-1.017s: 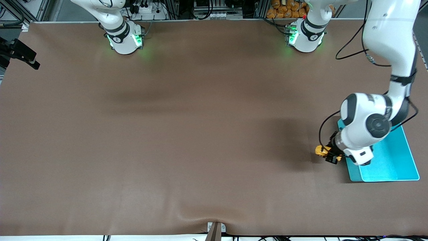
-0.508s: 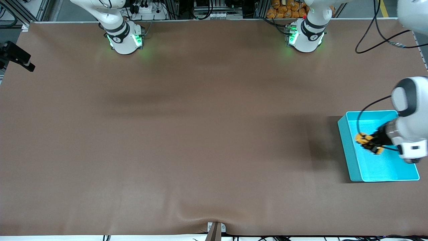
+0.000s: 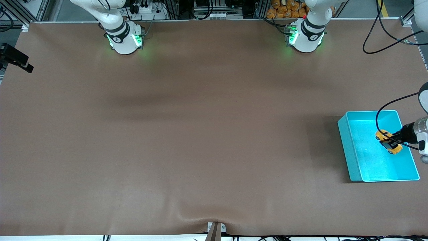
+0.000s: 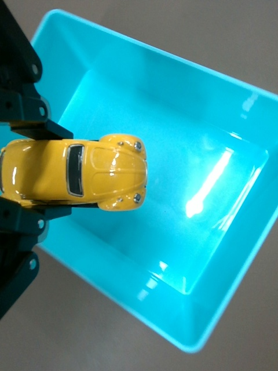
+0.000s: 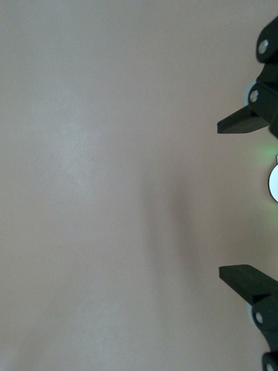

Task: Wind and store yellow beetle car
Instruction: 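Lift the car with the left gripper and lower it into the cyan bin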

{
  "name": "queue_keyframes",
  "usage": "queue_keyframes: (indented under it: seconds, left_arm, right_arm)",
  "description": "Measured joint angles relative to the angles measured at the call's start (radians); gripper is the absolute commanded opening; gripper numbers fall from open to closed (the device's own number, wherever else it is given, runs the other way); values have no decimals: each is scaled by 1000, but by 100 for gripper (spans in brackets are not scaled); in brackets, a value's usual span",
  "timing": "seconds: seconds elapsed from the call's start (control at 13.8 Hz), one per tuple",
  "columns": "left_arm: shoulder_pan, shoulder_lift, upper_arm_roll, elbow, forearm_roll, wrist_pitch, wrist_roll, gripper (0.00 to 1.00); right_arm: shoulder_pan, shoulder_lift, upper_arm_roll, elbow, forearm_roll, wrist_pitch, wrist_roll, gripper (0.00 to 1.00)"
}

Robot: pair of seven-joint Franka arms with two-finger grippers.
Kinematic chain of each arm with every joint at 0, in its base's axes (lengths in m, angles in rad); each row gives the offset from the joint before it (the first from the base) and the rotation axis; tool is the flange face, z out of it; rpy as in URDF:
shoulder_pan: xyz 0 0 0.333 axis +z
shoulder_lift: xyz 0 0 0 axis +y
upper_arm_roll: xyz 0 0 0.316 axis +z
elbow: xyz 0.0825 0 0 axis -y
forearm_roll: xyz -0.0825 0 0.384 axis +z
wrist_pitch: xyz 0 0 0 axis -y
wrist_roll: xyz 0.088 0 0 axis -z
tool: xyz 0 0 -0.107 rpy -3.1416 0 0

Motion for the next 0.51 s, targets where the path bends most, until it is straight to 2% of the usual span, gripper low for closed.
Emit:
queue_keyframes:
  seconds: [0.22, 0.51]
  left_arm:
    - [13, 61, 0, 27, 0, 8, 154, 0]
    - [45, 119, 1, 32, 0, 89, 351, 0]
  right_arm:
    - [0, 23, 0, 29, 0, -12, 0, 100]
    - [0, 25, 0, 31, 0, -16, 1, 100]
